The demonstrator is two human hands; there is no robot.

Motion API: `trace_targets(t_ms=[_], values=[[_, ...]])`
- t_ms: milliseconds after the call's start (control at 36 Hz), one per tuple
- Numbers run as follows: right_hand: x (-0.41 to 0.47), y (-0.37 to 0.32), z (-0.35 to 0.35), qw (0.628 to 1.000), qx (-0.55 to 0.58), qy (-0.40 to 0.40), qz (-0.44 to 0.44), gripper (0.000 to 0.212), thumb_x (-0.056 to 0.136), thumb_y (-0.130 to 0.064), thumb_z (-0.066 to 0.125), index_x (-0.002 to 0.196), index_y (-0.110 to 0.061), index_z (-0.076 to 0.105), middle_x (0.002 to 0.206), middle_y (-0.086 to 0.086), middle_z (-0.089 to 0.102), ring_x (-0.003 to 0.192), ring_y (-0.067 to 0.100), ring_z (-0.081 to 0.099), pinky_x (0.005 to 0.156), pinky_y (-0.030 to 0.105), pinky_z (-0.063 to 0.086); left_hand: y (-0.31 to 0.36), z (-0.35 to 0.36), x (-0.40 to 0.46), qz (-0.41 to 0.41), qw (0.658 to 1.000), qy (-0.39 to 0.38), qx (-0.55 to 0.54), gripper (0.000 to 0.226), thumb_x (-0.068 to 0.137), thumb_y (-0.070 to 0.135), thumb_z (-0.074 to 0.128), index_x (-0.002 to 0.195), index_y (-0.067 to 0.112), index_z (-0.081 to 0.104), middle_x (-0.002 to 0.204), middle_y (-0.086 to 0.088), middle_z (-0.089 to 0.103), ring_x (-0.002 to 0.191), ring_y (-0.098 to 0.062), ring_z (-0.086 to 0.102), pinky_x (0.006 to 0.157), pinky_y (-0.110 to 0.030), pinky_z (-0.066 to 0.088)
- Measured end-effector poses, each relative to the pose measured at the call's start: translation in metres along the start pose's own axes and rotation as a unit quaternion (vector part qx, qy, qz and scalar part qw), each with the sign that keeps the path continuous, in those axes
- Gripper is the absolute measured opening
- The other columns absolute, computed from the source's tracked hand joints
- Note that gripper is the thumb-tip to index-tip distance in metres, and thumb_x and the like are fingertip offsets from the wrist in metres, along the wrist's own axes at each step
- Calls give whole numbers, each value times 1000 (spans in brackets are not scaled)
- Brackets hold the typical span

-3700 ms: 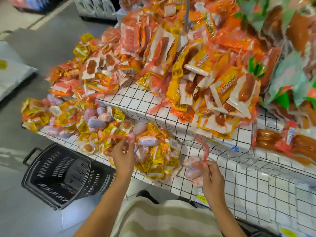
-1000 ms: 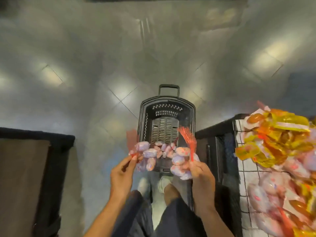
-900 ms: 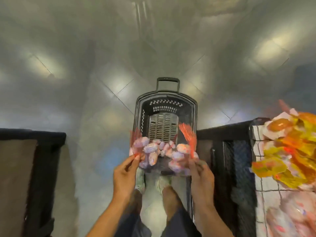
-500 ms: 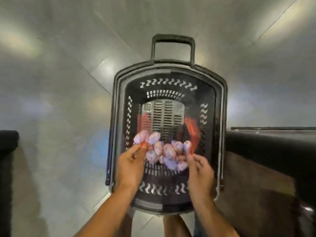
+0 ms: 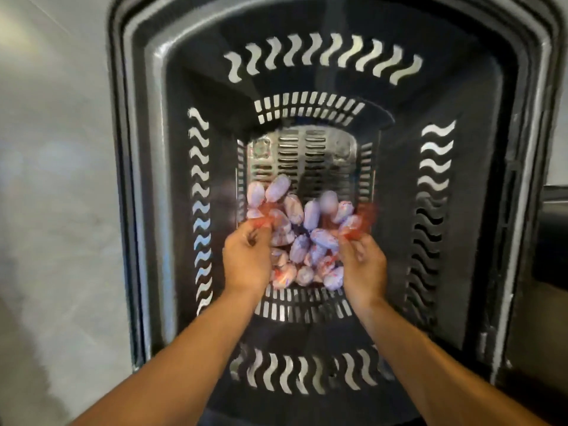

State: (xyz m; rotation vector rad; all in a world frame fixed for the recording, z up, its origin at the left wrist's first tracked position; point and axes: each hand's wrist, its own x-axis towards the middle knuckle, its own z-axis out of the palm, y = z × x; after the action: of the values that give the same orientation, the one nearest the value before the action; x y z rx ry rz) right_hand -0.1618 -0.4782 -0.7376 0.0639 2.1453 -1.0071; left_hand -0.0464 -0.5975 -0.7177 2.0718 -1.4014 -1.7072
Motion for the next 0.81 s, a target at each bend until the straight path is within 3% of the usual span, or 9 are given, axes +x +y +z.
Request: trace_targets(t_ms=[139, 194, 278, 389, 444, 528, 583, 722, 806], values=[[-3, 14, 5, 997, -27, -67, 6, 38, 94, 5, 63, 97, -33, 68, 110, -1, 73, 111, 19, 67, 102, 36, 51, -10, -1, 6, 0, 997, -51, 53, 25, 100, 6, 56, 95, 24, 73, 98, 3, 74, 92, -14, 69, 84, -29, 57], [-8, 15, 4, 994, -57, -88, 15, 41, 92, 5, 67, 108, -33, 67, 116, -4, 70, 113, 15, 64, 103, 34, 51, -9, -4, 5, 6, 995, -69, 78, 27, 97, 1, 57, 98, 25, 71, 100, 7, 72, 92, -4, 67, 84, -18, 53], [-19, 14, -5, 988, -99, -111, 40, 45, 89, 1, 72, 124, -25, 63, 121, -5, 65, 116, 13, 61, 104, 29, 48, -2, -14, -7, -9, 984, -129, 126, 27, 92, 0, 64, 107, 23, 66, 91, 17, 65, 74, 19, 60, 66, 1, 43], [-41, 1, -21, 969, -165, -154, 105, 63, 88, 2, 71, 143, -21, 53, 140, 2, 58, 127, 20, 57, 108, 37, 48, 16, -35, -33, -37, 963, -199, 178, 42, 87, -13, 61, 101, 27, 61, 106, 1, 65, 81, -7, 61, 77, -19, 54], [-58, -12, -32, 966, -165, -160, 121, 66, 87, 0, 73, 145, -23, 51, 144, 1, 55, 129, 20, 55, 108, 41, 50, 33, -50, -48, -35, 959, -227, 169, 45, 87, -18, 57, 98, 26, 62, 106, 2, 63, 81, -9, 58, 71, -16, 52], [-85, -40, -47, 962, -187, -164, 110, 66, 87, -3, 75, 146, -22, 52, 143, 2, 57, 130, 21, 54, 109, 39, 47, 66, -75, -71, 19, 941, -247, 229, 37, 88, -5, 66, 100, 30, 63, 110, 6, 62, 91, -5, 60, 73, -8, 48], [-106, -62, -59, 961, -198, -171, 93, 65, 86, -3, 75, 145, -21, 53, 139, 3, 61, 128, 20, 57, 108, 35, 47, 90, -91, -89, 56, 930, -238, 273, 35, 89, 5, 69, 112, 30, 63, 116, 5, 62, 106, -12, 61, 86, -13, 44], [-171, -132, -87, 960, -206, -186, 32, 59, 84, -4, 76, 139, -19, 59, 114, -5, 63, 105, 8, 55, 78, 6, 42, 153, -141, -146, 135, 896, -241, 346, 46, 89, 11, 71, 132, 20, 59, 131, 0, 57, 122, -19, 54, 97, -13, 33], [-213, -175, -104, 963, -195, -187, 3, 59, 85, -8, 76, 140, -20, 58, 114, -10, 58, 114, 11, 58, 87, 11, 38, 187, -175, -187, 177, 880, -242, 368, 46, 88, 8, 72, 131, 20, 60, 137, 1, 56, 127, -18, 51, 94, -7, 26]])
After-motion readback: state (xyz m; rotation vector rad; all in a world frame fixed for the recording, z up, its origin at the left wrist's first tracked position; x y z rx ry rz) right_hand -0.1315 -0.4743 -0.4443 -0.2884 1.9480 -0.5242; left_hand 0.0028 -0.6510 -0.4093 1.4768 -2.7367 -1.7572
